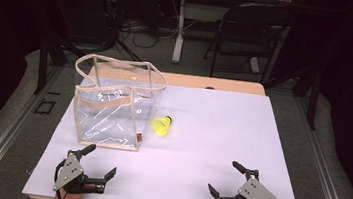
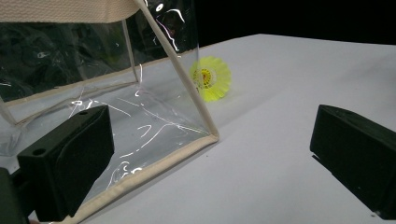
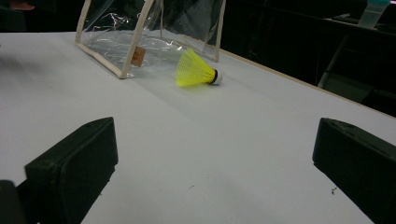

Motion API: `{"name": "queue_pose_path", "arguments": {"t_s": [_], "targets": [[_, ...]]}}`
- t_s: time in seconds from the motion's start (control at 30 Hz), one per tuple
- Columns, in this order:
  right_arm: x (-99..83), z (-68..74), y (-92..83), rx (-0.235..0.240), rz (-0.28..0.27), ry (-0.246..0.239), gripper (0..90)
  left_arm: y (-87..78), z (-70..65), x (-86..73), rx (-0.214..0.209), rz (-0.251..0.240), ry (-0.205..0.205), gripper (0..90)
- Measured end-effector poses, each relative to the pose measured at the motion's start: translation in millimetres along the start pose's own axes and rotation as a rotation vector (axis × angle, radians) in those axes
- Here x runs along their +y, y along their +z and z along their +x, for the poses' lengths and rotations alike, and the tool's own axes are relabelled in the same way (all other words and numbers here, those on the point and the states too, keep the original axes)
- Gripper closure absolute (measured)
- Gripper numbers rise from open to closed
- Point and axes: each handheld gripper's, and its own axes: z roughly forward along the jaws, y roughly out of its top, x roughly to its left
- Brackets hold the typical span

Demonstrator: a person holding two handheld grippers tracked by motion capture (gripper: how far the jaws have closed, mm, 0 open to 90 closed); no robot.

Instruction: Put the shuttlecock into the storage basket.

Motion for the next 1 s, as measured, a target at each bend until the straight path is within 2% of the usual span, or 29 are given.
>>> {"name": "queue_pose_path", "arguments": {"t_s": [0.5,1.0], "targets": [[1.0,1.9,0.6,0.012,0.000,-0.007,0.0,1.0,-3.1,0.8,-0.003,0.008,0.007,0.0],[0.8,2.7,4.2,0.025,0.013,-0.008,0.0,12.3,-7.6,3.0,0.033,0.052,-0.019,0.0]]}}
